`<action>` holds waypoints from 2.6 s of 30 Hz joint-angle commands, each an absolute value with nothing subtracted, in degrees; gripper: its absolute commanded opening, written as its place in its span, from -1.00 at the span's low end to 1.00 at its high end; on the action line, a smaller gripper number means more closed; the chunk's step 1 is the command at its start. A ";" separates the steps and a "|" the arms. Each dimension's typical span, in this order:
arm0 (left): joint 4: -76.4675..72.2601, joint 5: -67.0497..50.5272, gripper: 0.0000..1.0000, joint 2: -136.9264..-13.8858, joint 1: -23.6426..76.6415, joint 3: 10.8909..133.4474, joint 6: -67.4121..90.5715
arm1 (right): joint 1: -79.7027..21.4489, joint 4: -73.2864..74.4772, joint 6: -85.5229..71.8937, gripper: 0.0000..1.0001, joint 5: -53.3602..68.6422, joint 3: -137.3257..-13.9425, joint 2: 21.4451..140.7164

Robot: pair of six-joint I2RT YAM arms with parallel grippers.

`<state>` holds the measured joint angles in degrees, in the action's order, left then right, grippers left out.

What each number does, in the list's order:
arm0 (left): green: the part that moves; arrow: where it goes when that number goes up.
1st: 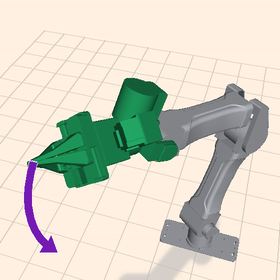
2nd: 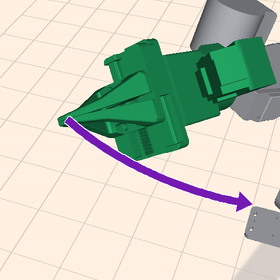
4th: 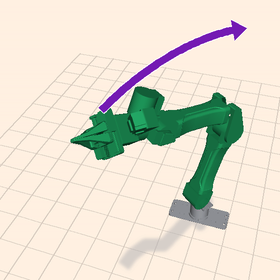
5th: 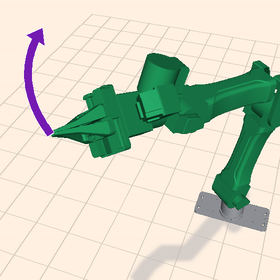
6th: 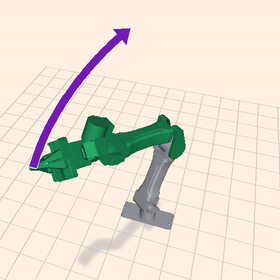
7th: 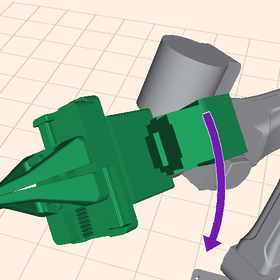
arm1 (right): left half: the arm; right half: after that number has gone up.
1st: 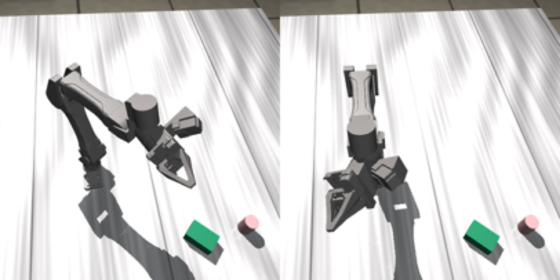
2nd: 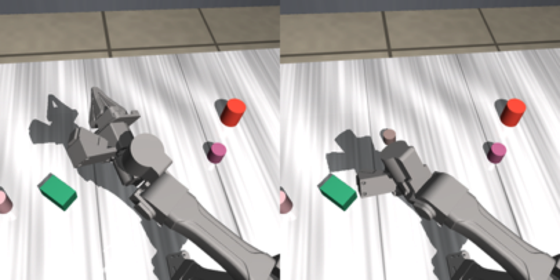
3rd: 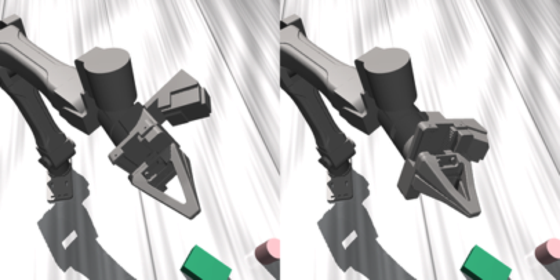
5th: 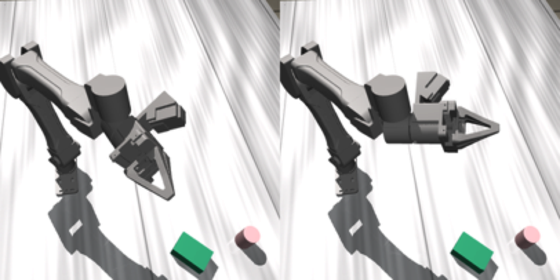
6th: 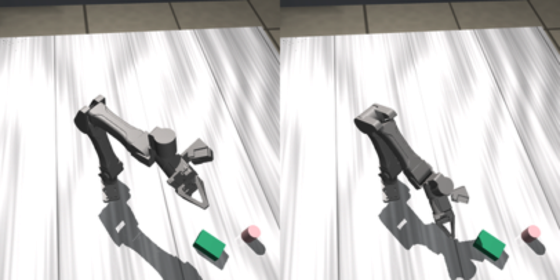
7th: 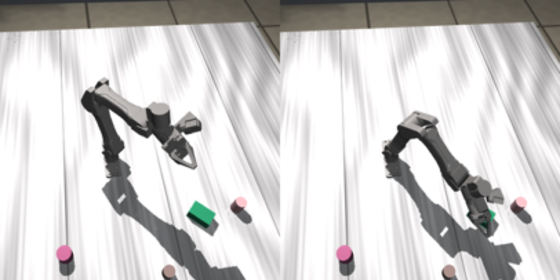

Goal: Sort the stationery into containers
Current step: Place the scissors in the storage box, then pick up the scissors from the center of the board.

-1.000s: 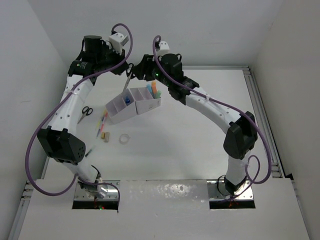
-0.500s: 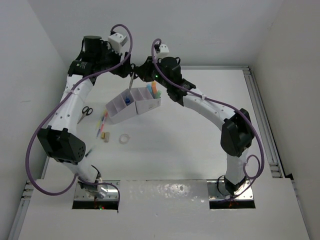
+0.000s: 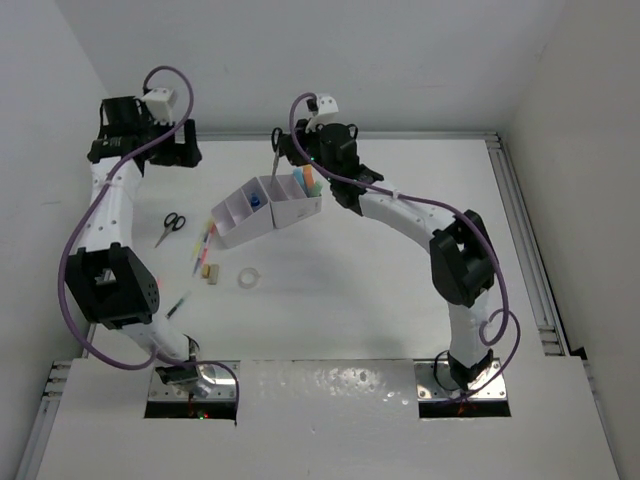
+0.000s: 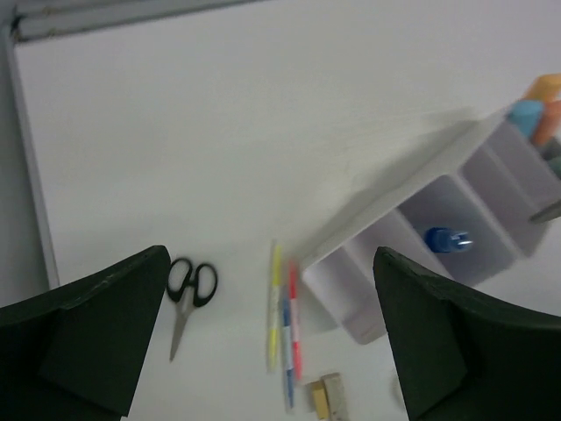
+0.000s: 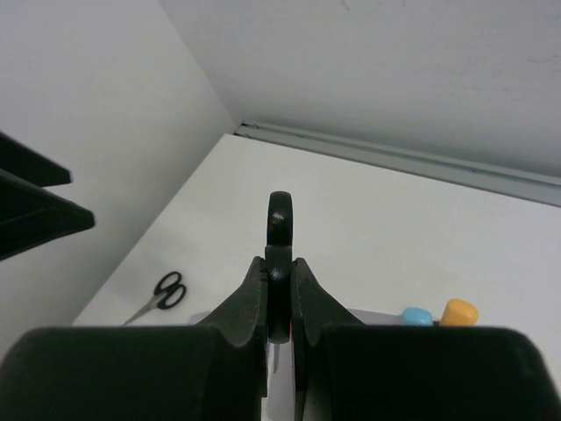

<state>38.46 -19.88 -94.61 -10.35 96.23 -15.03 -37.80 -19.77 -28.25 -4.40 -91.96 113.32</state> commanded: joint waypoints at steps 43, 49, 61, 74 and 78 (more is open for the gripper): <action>27.08 -3.16 -0.52 -118.12 -21.97 86.66 -23.29 | -42.10 -27.17 -20.48 -0.03 -2.72 -66.27 88.51; 26.63 -5.62 -0.52 -119.44 -21.62 87.01 -23.12 | -42.45 -23.47 -20.22 -0.03 -3.78 -67.15 87.80; 28.55 -2.81 -0.90 -125.59 -18.46 89.29 -21.98 | -43.59 -21.36 -17.76 -0.03 -7.90 -63.90 82.89; 30.24 -8.87 -1.00 -117.70 -20.13 93.87 -16.00 | -44.82 -21.01 -16.79 -0.04 -10.64 -61.25 78.92; 25.23 -14.31 -1.00 -107.16 -18.81 94.31 -14.07 | -45.61 -19.43 -18.89 -0.04 -9.94 -64.94 81.99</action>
